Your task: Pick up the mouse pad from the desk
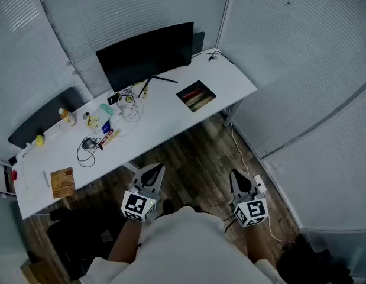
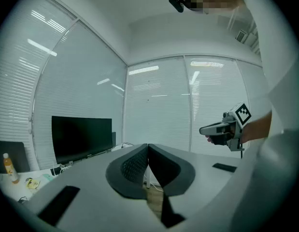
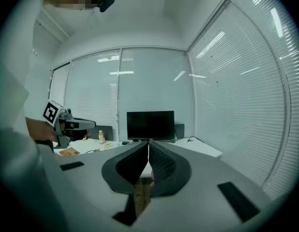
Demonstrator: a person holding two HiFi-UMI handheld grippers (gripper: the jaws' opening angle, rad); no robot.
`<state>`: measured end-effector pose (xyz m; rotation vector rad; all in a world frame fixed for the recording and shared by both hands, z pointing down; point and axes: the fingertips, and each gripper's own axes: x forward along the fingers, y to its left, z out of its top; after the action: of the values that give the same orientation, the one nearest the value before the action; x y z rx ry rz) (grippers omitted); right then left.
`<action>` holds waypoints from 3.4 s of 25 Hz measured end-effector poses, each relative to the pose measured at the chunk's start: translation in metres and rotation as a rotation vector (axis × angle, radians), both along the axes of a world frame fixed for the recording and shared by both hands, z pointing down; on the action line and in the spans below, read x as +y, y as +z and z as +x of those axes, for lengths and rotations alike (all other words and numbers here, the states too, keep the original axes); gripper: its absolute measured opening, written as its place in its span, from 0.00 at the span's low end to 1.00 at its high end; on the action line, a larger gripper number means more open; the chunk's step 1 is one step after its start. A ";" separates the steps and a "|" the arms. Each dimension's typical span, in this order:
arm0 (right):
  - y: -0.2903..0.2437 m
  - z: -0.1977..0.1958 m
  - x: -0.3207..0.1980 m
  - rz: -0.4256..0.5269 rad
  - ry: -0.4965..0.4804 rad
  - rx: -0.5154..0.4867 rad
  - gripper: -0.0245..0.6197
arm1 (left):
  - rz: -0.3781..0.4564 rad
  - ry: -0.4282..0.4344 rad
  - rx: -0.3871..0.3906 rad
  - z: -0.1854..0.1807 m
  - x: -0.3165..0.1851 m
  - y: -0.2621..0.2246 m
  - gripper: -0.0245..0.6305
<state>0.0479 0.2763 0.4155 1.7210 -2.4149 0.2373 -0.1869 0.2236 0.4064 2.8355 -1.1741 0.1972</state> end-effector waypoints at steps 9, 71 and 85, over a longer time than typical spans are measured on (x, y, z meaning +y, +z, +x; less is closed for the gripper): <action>0.002 -0.003 -0.008 -0.005 0.013 -0.008 0.09 | -0.005 0.001 -0.005 -0.005 -0.009 0.003 0.07; 0.062 0.053 -0.213 -0.144 -0.087 -0.084 0.09 | -0.145 0.023 -0.110 0.067 -0.188 0.065 0.07; 0.097 0.093 -0.258 -0.212 -0.141 -0.150 0.09 | -0.188 0.058 -0.184 0.124 -0.234 0.087 0.07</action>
<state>0.1410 0.0184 0.5120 1.4846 -2.4954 0.5988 -0.0629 -0.0106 0.4933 2.7336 -1.0415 0.5524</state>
